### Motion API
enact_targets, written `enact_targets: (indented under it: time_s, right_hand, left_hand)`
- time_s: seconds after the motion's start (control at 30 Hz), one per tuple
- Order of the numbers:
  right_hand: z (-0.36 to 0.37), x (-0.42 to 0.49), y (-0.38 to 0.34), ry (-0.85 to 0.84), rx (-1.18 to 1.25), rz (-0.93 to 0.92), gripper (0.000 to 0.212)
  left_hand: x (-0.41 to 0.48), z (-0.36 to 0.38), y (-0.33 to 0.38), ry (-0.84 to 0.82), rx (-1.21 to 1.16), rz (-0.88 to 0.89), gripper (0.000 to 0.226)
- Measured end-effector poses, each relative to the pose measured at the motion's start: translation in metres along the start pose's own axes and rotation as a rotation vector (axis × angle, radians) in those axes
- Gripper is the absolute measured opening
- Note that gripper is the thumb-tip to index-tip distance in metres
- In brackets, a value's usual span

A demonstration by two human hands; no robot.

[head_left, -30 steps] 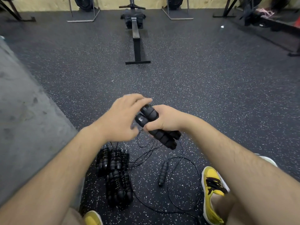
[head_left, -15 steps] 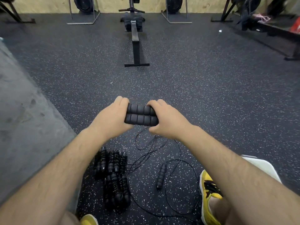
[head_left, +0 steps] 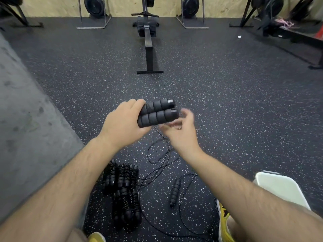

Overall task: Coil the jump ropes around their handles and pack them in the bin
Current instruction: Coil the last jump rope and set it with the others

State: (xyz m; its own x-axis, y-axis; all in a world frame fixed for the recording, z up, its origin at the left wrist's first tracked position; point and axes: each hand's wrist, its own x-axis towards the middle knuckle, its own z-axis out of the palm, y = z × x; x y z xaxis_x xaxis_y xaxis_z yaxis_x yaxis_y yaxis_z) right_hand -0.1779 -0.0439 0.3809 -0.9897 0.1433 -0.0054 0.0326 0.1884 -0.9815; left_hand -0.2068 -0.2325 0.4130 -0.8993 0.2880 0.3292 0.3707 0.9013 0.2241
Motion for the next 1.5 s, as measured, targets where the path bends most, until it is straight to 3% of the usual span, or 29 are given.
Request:
enact_targets:
  time_s: [0.07, 0.17, 0.3, 0.37, 0.43, 0.53, 0.7, 0.93, 1.17, 1.3, 1.5]
  right_hand:
    - [0.028, -0.01, 0.011, -0.139, -0.059, 0.097, 0.051]
    - [0.068, -0.029, 0.006, -0.392, -0.16, -0.01, 0.055]
    - [0.08, -0.036, -0.005, -0.749, -0.542, -0.063, 0.041]
    - [0.083, -0.038, -0.006, -0.725, -0.573, -0.101, 0.033]
    - [0.08, -0.038, -0.011, -0.669, -0.445, -0.147, 0.018]
    - [0.056, -0.02, -0.011, -0.671, -0.291, -0.133, 0.022]
    - [-0.002, 0.014, -0.016, -0.613, -0.488, -0.109, 0.015]
    - [-0.032, 0.018, -0.038, -0.487, -0.438, -0.028, 0.025]
    - [-0.03, 0.017, -0.038, -0.259, -0.738, -0.176, 0.035]
    - [-0.028, 0.015, -0.036, -0.217, -0.791, -0.243, 0.032]
    - [-0.024, 0.011, -0.037, -0.204, -0.905, -0.331, 0.032]
  left_hand:
    - [-0.003, -0.001, 0.008, -0.004, -0.033, 0.027, 0.059]
    - [-0.01, 0.001, 0.024, -0.013, -0.1, 0.1, 0.071]
    - [-0.015, -0.001, 0.035, -0.004, -0.147, 0.175, 0.073]
    - [-0.018, -0.005, 0.033, 0.005, -0.148, 0.192, 0.073]
    - [-0.019, -0.012, 0.023, 0.014, -0.13, 0.189, 0.074]
    - [-0.022, -0.022, -0.003, 0.001, -0.107, 0.182, 0.076]
    - [-0.029, -0.028, -0.038, -0.013, 0.057, 0.202, 0.069]
    - [-0.021, -0.009, -0.044, 0.015, 0.272, 0.189, 0.071]
    - [-0.009, 0.005, -0.029, 0.017, 0.332, 0.202, 0.089]
    - [-0.009, 0.01, -0.023, -0.003, 0.331, 0.149, 0.103]
    - [-0.012, 0.014, -0.026, -0.009, 0.299, 0.113, 0.103]
